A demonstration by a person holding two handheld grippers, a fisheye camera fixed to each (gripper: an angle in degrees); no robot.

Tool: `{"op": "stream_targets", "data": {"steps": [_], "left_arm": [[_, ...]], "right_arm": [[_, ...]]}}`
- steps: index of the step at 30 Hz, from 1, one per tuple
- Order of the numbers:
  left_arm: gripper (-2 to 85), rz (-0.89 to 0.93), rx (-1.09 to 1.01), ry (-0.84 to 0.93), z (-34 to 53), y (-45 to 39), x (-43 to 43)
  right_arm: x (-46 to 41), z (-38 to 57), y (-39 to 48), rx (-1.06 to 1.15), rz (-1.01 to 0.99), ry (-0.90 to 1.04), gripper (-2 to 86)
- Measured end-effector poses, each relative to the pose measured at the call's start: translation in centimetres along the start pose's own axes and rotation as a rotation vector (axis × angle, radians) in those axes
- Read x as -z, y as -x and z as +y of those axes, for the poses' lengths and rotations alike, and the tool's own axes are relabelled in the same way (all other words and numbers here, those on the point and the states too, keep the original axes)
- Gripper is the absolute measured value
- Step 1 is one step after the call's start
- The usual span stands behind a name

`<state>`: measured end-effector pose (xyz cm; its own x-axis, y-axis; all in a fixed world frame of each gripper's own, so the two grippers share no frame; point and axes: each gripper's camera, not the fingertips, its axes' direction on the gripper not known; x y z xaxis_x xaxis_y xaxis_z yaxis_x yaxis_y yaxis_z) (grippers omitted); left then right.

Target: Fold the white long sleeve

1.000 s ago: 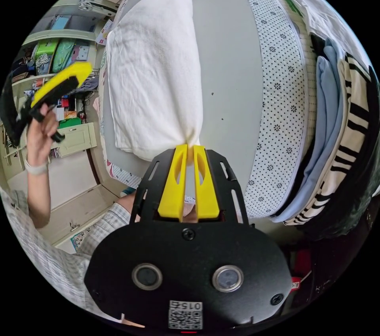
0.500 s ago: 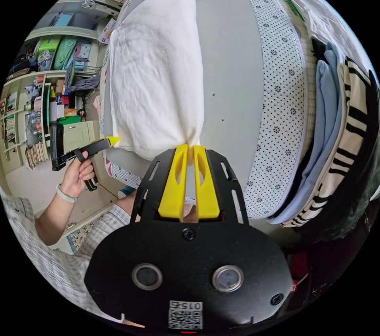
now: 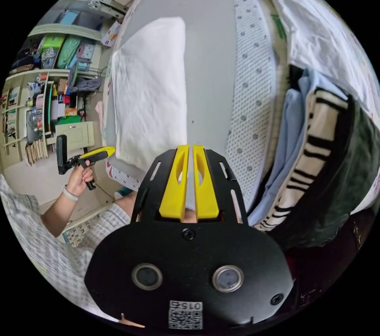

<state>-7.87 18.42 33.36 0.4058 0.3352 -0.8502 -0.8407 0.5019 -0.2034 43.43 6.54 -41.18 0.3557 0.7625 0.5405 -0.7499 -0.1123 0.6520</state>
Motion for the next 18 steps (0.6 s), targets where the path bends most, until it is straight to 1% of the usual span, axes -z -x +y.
{"op": "stream_targets", "data": {"steps": [2,7,9,13,15,18], "left_arm": [[7.4,0.015,-0.011,-0.073,0.7,2.3,0.5],[9.5,0.121,0.044,-0.250,1.0,8.4,0.4],[10.0,0.156,0.074,-0.310,0.8,10.8,0.0],[12.7,0.218,0.157,-0.477,0.3,16.4,-1.2],[13.5,0.252,0.184,-0.508,0.0,18.8,-2.3],[14.8,0.310,0.198,-0.528,-0.4,22.4,-4.9]], "right_arm": [[3.3,-2.0,-0.3,0.022,-0.026,-0.084,3.6],[5.5,-8.7,1.3,0.107,-0.107,-0.181,4.7],[4.9,-11.1,3.0,0.161,-0.088,-0.170,4.1],[2.7,-14.9,6.3,0.268,-0.011,-0.070,1.7],[2.8,-15.7,6.8,0.300,-0.050,-0.084,1.1],[2.5,-17.9,8.6,0.371,-0.094,-0.052,0.5]]}}
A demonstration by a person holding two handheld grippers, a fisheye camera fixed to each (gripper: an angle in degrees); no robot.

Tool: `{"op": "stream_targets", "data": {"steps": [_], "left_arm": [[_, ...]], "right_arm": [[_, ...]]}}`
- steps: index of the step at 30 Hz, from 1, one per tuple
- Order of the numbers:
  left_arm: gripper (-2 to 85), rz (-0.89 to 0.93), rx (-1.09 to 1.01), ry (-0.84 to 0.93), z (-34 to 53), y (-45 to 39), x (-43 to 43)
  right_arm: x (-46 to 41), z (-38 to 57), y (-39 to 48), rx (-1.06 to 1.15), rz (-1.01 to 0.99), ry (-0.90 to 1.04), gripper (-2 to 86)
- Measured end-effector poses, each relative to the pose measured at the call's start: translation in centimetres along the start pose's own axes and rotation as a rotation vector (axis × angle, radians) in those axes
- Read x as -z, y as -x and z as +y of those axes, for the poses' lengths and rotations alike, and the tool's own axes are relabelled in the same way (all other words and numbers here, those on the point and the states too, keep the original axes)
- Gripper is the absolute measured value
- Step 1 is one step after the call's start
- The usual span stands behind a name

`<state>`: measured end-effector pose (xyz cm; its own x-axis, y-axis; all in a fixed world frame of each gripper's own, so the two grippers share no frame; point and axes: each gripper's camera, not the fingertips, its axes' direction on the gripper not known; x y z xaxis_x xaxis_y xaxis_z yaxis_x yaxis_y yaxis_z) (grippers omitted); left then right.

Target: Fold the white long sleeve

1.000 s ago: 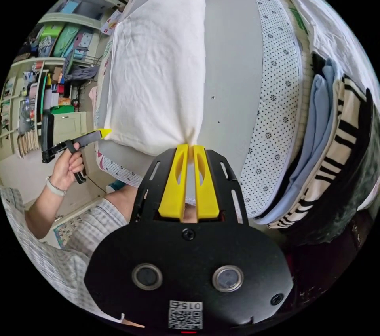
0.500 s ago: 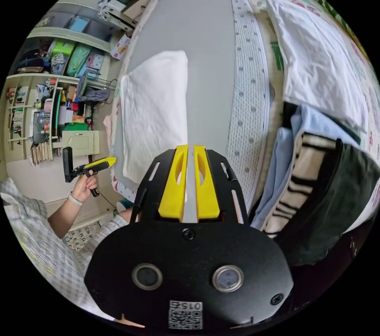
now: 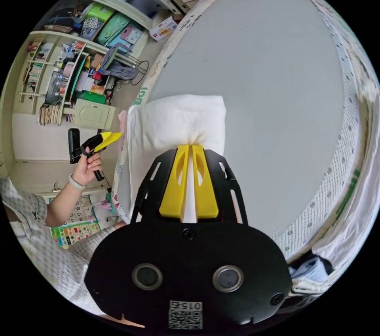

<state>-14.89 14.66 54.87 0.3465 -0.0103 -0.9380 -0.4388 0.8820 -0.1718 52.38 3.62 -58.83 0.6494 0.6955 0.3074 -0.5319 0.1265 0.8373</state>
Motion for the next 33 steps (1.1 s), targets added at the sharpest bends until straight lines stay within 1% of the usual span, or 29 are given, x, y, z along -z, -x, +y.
{"op": "stream_targets", "data": {"steps": [4,7,10,11,12,14,21,23,25,30,33], "left_arm": [[17.2,0.048,0.093,-0.069,1.6,6.7,-1.4],[17.6,0.105,0.132,-0.104,3.3,10.8,-2.5],[17.4,0.152,0.140,-0.130,4.8,14.0,-3.6],[17.3,0.170,0.142,-0.138,5.4,15.3,-3.9],[17.3,0.183,0.138,-0.141,5.6,15.9,-4.1],[17.4,0.257,0.140,-0.139,6.2,18.5,-4.7],[15.7,0.349,0.091,-0.083,6.8,22.5,-7.2],[13.0,0.373,0.085,-0.054,7.1,24.1,-8.4],[11.1,0.360,0.071,-0.035,7.3,24.9,-8.8],[7.4,0.369,0.042,-0.047,8.7,26.1,-8.0],[6.8,0.347,0.007,-0.125,9.8,25.9,-4.6]], "right_arm": [[-1.3,-4.6,1.9,0.106,-0.049,0.056,0.9],[-0.9,-6.9,2.9,0.166,-0.080,0.091,4.0],[3.3,-7.3,1.6,0.122,-0.115,-0.106,7.9],[4.1,-7.7,0.7,0.112,-0.108,-0.124,10.6],[4.2,-8.1,0.2,0.117,-0.105,-0.109,11.5],[3.0,-10.1,-1.6,0.121,-0.112,0.012,13.7],[-0.6,-14.4,-5.1,0.175,-0.237,0.168,13.6],[-1.9,-15.3,-6.7,0.162,-0.306,0.205,13.0],[-2.5,-15.7,-7.8,0.165,-0.326,0.215,12.5],[-3.4,-16.0,-9.1,0.191,-0.311,0.192,9.2],[-2.5,-15.8,-7.8,0.256,-0.366,0.090,8.4]]}}
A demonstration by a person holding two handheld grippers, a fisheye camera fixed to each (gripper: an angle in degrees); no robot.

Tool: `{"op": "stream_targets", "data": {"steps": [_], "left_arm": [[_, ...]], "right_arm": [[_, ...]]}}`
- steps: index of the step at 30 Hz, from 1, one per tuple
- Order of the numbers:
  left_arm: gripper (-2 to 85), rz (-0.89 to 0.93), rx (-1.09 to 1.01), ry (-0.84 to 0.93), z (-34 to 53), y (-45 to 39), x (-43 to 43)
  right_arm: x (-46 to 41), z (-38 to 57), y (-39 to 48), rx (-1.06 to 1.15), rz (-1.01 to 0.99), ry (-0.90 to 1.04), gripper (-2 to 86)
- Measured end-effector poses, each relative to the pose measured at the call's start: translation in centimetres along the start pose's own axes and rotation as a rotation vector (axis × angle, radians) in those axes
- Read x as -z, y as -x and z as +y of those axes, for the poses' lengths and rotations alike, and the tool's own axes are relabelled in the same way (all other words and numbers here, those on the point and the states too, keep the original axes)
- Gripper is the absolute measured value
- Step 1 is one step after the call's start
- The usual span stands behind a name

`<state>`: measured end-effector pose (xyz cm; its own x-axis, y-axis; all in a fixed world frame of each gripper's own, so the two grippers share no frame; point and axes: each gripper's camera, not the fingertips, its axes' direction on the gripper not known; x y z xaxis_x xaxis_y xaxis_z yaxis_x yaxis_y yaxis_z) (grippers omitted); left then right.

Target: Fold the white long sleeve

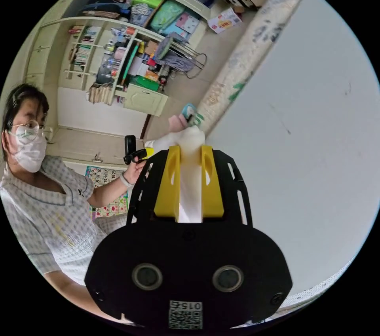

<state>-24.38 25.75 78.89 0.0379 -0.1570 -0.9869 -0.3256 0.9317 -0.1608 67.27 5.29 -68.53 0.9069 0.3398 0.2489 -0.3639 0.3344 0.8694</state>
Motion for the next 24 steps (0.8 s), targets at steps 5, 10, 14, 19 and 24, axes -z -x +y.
{"op": "stream_targets", "data": {"steps": [5,10,14,19,24], "left_arm": [[6.7,-0.045,-0.235,-0.188,-2.5,-6.6,11.3],[6.7,-0.122,-0.526,-0.271,-4.6,-14.2,22.5],[6.8,-0.175,-0.584,-0.280,-4.5,-16.3,29.9],[6.8,-0.243,-0.573,-0.216,-3.6,-16.7,36.2],[6.8,-0.307,-0.500,-0.049,-3.6,-16.0,38.7]], "right_arm": [[-0.6,-2.2,7.8,0.295,-0.022,-0.190,8.1],[-4.3,-2.5,14.2,0.533,0.028,-0.429,8.0],[-10.7,-2.0,16.4,0.540,0.041,-0.510,7.9],[-19.1,-1.3,16.6,0.466,0.007,-0.484,7.8],[-26.6,-1.0,14.6,0.275,-0.094,-0.416,7.7]]}}
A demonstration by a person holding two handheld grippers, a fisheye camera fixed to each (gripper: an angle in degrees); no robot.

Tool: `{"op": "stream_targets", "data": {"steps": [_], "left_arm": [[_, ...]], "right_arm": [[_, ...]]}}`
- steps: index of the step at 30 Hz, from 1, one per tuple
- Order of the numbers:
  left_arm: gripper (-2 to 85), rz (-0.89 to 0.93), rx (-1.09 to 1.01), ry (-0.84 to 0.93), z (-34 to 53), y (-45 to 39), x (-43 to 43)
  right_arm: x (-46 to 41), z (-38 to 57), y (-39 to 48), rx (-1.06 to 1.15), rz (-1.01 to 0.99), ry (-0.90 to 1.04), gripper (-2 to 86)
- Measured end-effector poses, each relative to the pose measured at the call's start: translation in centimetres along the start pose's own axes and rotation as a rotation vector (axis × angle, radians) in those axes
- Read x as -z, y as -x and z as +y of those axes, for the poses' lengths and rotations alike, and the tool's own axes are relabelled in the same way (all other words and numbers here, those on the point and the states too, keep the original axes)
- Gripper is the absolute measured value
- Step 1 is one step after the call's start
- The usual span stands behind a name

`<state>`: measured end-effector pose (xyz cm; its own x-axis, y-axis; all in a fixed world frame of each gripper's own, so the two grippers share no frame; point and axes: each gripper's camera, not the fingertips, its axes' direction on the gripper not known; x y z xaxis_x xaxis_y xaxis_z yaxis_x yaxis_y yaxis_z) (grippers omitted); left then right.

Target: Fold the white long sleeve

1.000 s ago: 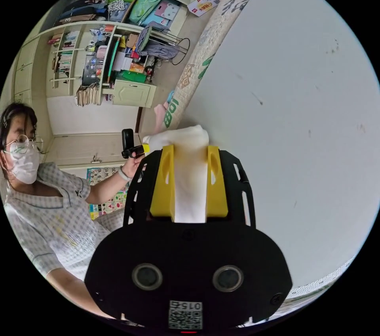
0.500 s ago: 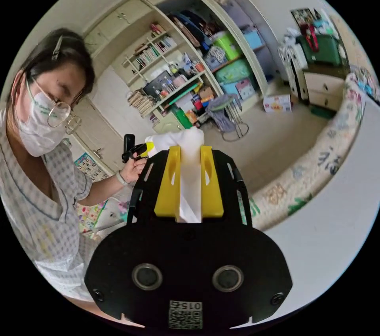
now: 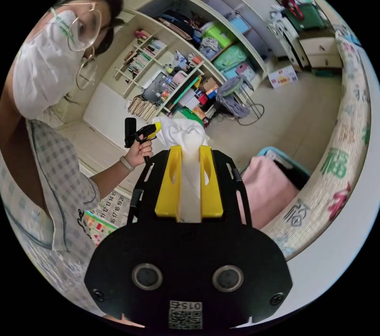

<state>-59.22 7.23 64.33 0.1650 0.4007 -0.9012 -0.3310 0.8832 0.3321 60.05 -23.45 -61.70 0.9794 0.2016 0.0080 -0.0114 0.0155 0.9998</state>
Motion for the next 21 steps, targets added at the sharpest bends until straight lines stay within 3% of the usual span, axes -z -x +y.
{"op": "stream_targets", "data": {"steps": [4,9,12,15,21], "left_arm": [[6.9,0.058,0.106,0.188,0.0,4.1,-4.9],[7.6,0.064,0.219,0.372,2.1,13.0,-21.2],[7.1,-0.138,0.393,0.369,3.6,17.8,-28.8],[7.3,-0.133,0.448,0.194,2.0,16.9,-28.6],[5.4,-0.198,0.271,0.374,0.3,9.5,-29.0]], "right_arm": [[-5.7,2.5,-6.0,-0.202,0.051,0.085,7.6],[-13.9,4.7,-18.8,-0.413,0.372,0.152,7.8],[-19.4,3.5,-26.8,-0.506,0.611,0.335,3.5],[-21.0,1.7,-27.3,-0.381,0.682,0.330,2.7],[-28.3,1.9,-28.3,-0.173,0.748,0.473,-0.3]]}}
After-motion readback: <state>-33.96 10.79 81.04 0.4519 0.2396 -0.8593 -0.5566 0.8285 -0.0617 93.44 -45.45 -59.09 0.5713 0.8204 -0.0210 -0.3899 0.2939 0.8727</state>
